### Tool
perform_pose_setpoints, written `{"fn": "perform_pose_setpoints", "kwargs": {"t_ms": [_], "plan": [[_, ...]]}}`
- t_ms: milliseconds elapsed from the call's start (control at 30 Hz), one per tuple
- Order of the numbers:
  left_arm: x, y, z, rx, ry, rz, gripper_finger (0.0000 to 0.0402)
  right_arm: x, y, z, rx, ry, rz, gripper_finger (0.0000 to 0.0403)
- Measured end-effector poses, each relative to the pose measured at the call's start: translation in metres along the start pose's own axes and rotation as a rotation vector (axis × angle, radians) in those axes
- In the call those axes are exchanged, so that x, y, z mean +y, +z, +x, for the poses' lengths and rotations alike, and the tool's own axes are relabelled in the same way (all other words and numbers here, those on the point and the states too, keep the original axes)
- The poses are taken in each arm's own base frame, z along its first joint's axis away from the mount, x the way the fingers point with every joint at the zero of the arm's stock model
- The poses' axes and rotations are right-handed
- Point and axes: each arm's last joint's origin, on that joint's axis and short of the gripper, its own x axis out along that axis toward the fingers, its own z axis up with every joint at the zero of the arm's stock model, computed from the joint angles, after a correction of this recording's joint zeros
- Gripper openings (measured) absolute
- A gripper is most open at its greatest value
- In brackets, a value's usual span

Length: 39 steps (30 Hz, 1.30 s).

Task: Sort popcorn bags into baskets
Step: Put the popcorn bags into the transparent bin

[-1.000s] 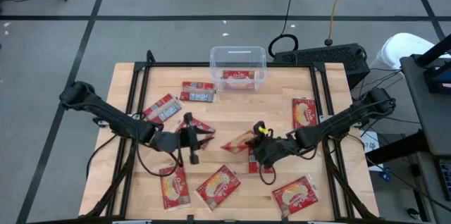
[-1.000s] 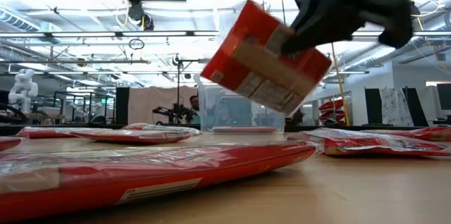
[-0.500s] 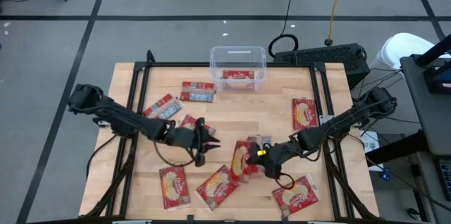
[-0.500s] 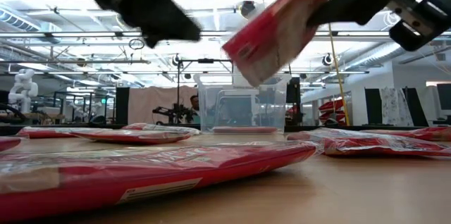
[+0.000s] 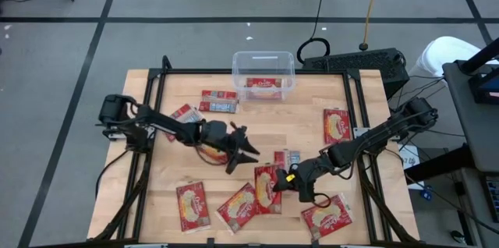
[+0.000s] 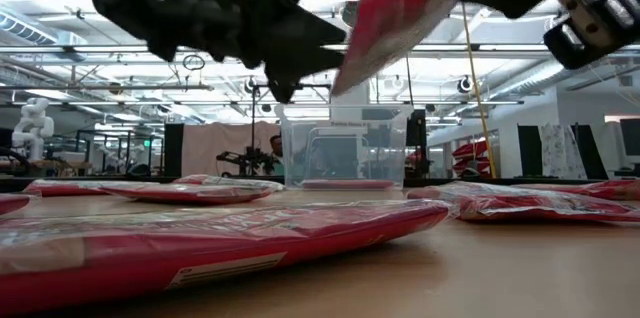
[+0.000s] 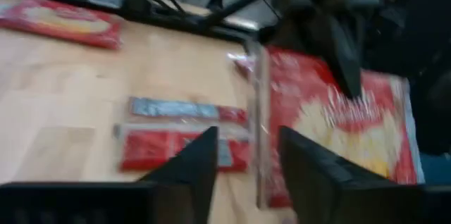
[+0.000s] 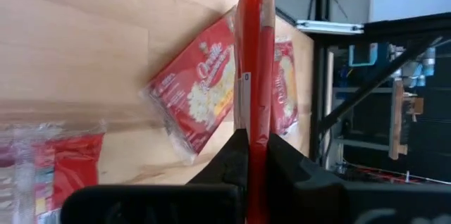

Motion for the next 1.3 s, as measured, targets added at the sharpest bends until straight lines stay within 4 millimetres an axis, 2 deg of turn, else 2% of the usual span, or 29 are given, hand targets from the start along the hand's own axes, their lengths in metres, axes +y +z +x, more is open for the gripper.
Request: {"fn": "perform_pose_setpoints", "kwargs": {"t_ms": [133, 300, 400, 533, 667, 800, 1133, 1300], "plan": [[0.013, -0.011, 0.005, 0.037, 0.011, -0.069, 0.0256, 0.004, -0.003, 0.007, 0.047, 0.01, -0.02, 0.0009], [0.016, -0.021, 0.01, 0.059, -0.009, -0.076, 0.0348, 0.007, -0.005, 0.013, 0.086, 0.018, -0.05, 0.0009], [0.015, -0.021, 0.011, 0.048, -0.072, -0.069, 0.0377, 0.007, -0.005, 0.013, 0.08, 0.011, -0.06, 0.0009], [0.015, -0.018, 0.01, 0.037, -0.138, -0.06, 0.0379, 0.005, -0.005, 0.013, 0.075, -0.008, -0.094, 0.0009], [0.017, -0.012, 0.011, 0.032, -0.179, -0.073, 0.0347, 0.002, -0.008, 0.013, 0.079, -0.021, -0.113, 0.0009], [0.016, -0.01, 0.014, 0.064, -0.212, -0.071, 0.0295, 0.002, -0.013, 0.013, 0.097, -0.017, -0.127, 0.0009], [0.016, -0.011, 0.014, 0.085, -0.234, -0.037, 0.0115, 0.001, -0.017, 0.013, 0.106, -0.017, -0.156, 0.0009], [0.016, -0.011, 0.014, 0.084, -0.241, -0.022, 0.0027, 0.001, -0.017, 0.013, 0.116, -0.014, -0.143, 0.0022]]}}
